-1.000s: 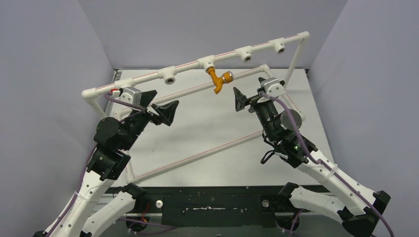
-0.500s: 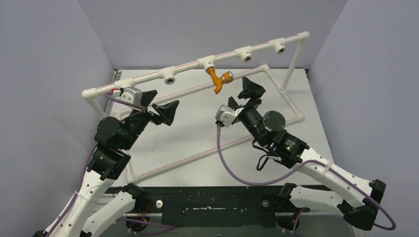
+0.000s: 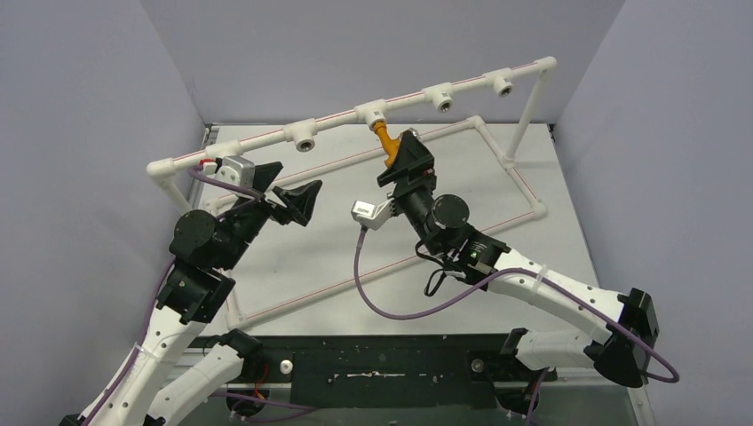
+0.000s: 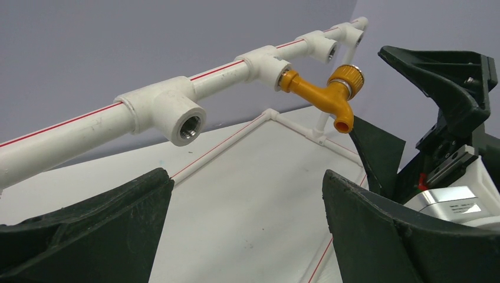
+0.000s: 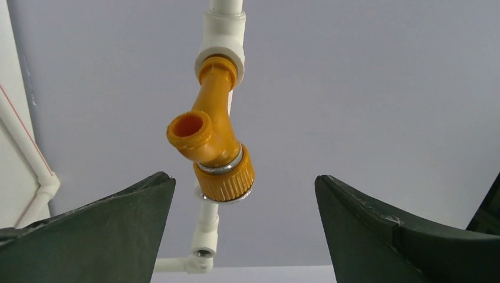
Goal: Install the water faucets
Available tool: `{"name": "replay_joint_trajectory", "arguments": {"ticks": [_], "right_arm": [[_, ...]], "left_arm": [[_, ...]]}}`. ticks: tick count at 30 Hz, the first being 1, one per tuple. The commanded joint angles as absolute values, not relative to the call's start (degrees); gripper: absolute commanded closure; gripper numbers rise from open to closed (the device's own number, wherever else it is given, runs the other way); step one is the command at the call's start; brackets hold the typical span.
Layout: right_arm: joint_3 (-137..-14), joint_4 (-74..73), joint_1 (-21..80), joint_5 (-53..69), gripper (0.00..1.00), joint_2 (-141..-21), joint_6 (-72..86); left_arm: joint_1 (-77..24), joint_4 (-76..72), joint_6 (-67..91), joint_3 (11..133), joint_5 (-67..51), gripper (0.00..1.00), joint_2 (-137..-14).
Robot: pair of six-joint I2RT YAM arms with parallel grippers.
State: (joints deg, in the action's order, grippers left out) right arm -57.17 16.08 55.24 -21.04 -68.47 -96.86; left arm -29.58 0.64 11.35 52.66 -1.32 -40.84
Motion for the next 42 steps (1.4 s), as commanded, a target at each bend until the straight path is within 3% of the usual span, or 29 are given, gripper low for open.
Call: {"name": "replay_joint_trajectory", "arguments": {"ticks": [1, 7, 9, 12, 18, 28, 42], "right_arm": [[-57.78, 26.01, 55.81, -23.93, 0.08, -71.15, -104.64], [-59.31, 27.14, 55.3, -25.19, 0.17, -74.52, -104.47], [-59.63, 27.34, 54.97, -25.34, 0.24, -75.22, -103.83], [-60.23, 27.23, 54.6, -25.94, 0.44, -76.31, -101.97], [-61.53, 29.4, 53.93, -26.92, 1.0, -77.43, -93.79], [-61.65, 33.43, 54.34, -22.68, 1.0, -74.9, -53.86], [-58.42, 39.2, 48.95, -25.43, 1.0, -70.98, 16.23]], "left_arm": [[-29.8, -1.14, 10.99, 54.8, -1.77, 0.03, -40.41], [-29.87, -1.14, 10.99, 54.82, -1.67, 0.03, -40.21], [-29.88, -1.14, 10.99, 54.82, -1.64, 0.03, -40.12], [-29.88, -1.14, 11.01, 54.79, -1.63, 0.03, -40.16], [-29.88, -1.14, 10.99, 54.79, -1.59, 0.03, -40.11], [-29.86, -1.14, 11.07, 54.76, -1.65, 0.03, -40.29], [-29.88, -1.21, 11.07, 54.71, -1.67, 0.03, -40.2]]}}
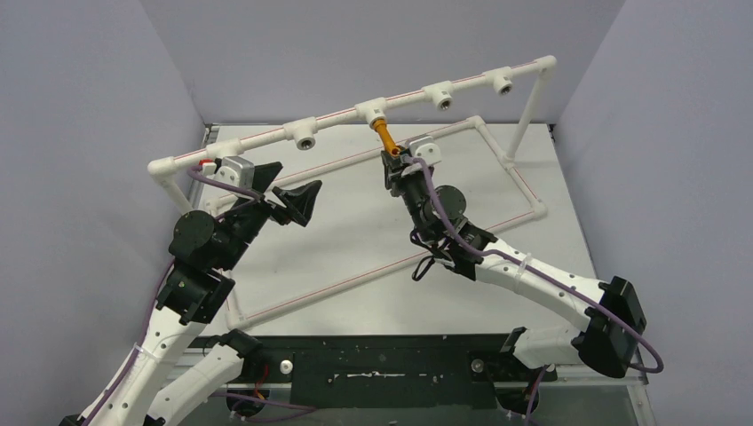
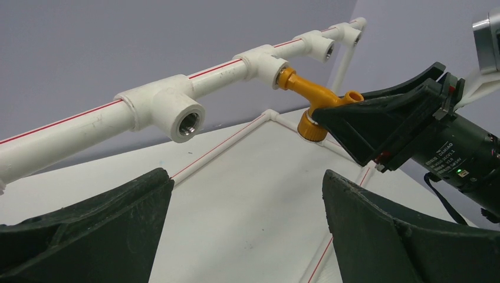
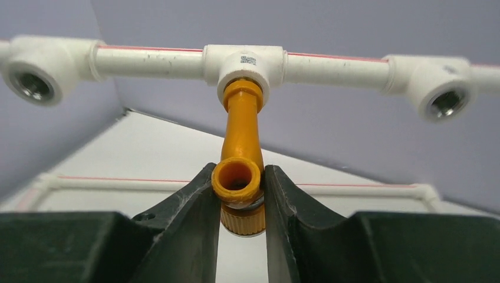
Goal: Install the water faucets
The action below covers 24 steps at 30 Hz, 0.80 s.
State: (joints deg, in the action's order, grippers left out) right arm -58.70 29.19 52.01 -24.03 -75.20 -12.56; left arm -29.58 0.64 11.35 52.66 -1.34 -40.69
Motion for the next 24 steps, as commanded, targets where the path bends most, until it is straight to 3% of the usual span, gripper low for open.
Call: {"name": "replay_joint_trajectory", "arguments": {"ticks": [1, 15, 24], "right_arm": [[-57.84, 39.28, 48.32, -25.56, 1.0, -70.59, 20.1], [-54.62, 32.89, 46.0, -31.03, 1.0, -68.34, 67.39], [-60.27, 23.49, 45.88, -28.93, 1.0, -69.83, 79.96]], "left_arm": [[-29.88, -1.25, 11.07, 54.72, -1.59, 0.03, -40.17], [-29.88, -1.32, 11.16, 54.67, -1.81, 0.03, -40.52], [-29.89, -1.19, 11.17, 54.64, -1.84, 0.03, -40.94]]}}
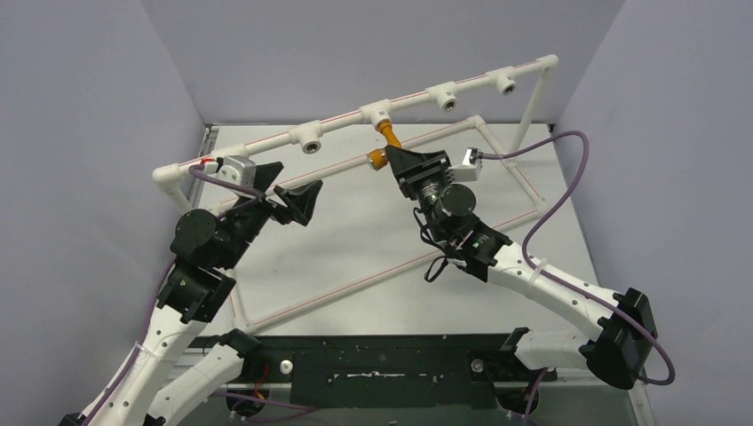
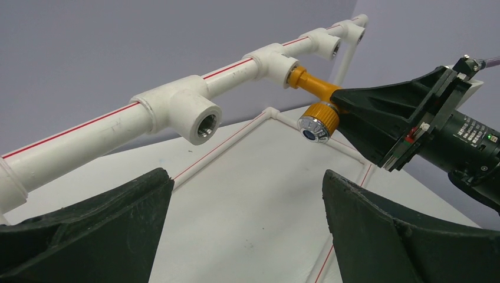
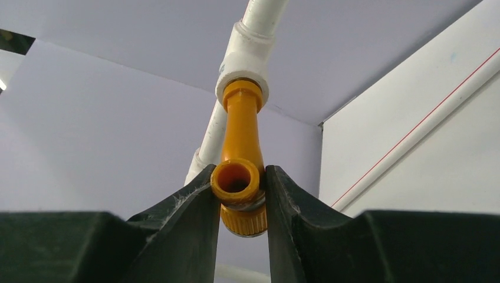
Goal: Install the water faucets
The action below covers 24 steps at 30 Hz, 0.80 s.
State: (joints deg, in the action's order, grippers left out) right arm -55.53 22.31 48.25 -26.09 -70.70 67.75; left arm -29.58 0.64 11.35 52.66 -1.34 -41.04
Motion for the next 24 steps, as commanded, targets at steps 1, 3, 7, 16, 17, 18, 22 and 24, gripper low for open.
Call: {"name": "replay_joint_trajectory", "arguments": {"ticks": [1, 3, 7, 16, 17, 18, 22, 24], "right_arm": [[-60.61, 22.88, 45.88, -28.76, 1.0, -70.01, 79.91], [-60.66, 22.08, 46.03, -28.45, 0.95, -70.21, 78.96], [-59.72, 20.45, 45.88, -28.39, 0.59, -69.61, 74.56], [-57.06, 14.65, 45.82, -28.15, 0.19, -63.37, 59.0], [-56.05, 15.15, 45.81, -28.35, 0.19, -62.24, 57.24], [-55.13, 15.6, 45.75, -28.38, 0.18, -60.98, 55.42], [-53.45, 16.81, 45.68, -27.58, 0.17, -57.04, 45.7], [-53.55, 16.47, 45.66, -26.78, 0.17, -55.66, 40.49]], "left_arm": [[-29.88, -1.21, 11.16, 54.69, -1.71, 0.03, -40.95], [-29.88, -1.23, 11.16, 54.66, -1.59, 0.03, -41.01], [-29.91, -1.23, 11.16, 54.62, -1.67, 0.03, -41.07], [-29.89, -1.14, 11.18, 54.7, -1.93, 0.03, -41.07], [-29.9, -1.18, 11.24, 54.69, -1.93, 0.03, -41.06], [-29.88, -1.22, 11.25, 54.74, -1.94, 0.03, -41.07], [-29.88, -1.23, 11.25, 54.68, -2.04, 0.03, -41.16], [-29.88, -1.19, 11.25, 54.75, -2.05, 0.03, -41.14]]}}
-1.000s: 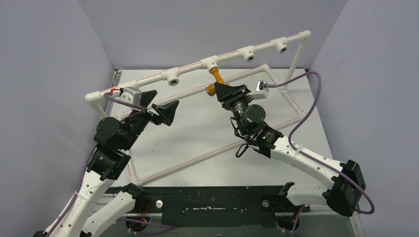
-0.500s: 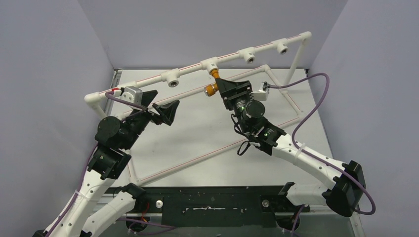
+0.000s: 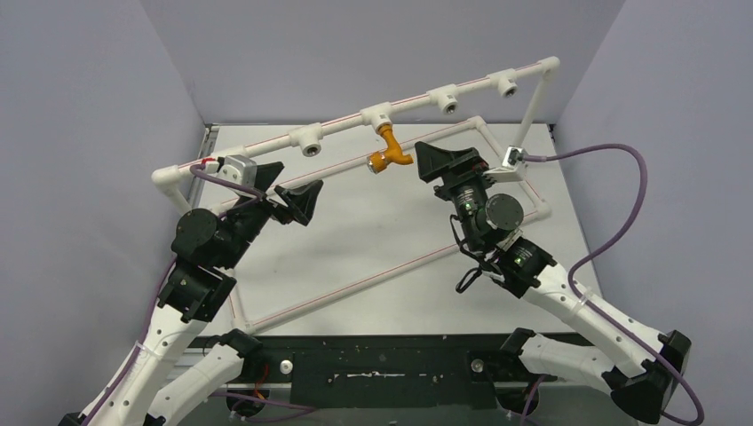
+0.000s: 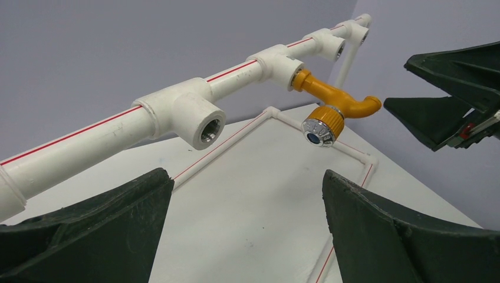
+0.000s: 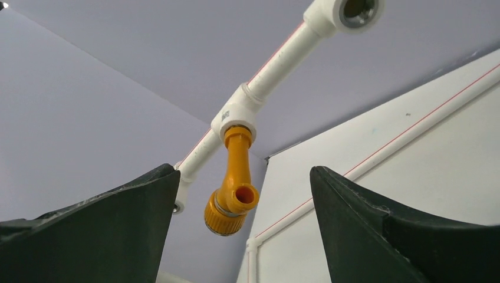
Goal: Install the water faucets
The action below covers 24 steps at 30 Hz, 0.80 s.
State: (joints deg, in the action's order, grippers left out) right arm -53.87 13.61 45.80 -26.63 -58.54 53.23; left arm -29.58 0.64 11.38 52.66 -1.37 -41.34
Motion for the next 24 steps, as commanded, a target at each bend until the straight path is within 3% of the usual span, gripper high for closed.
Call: {"name": "replay_joint_trajectory", "arguments": {"ticks": [1, 24], "right_arm": [[-53.86, 15.84, 45.62, -26.51, 0.17, -55.15, 38.16], [-62.74, 0.18, 45.86, -4.44, 0.15, -53.61, -36.92]], "left_arm": [[-29.88, -1.15, 11.25, 54.68, -2.07, 0.03, -41.14], [-29.88, -1.24, 11.34, 54.75, -2.3, 0.03, -41.05]]}}
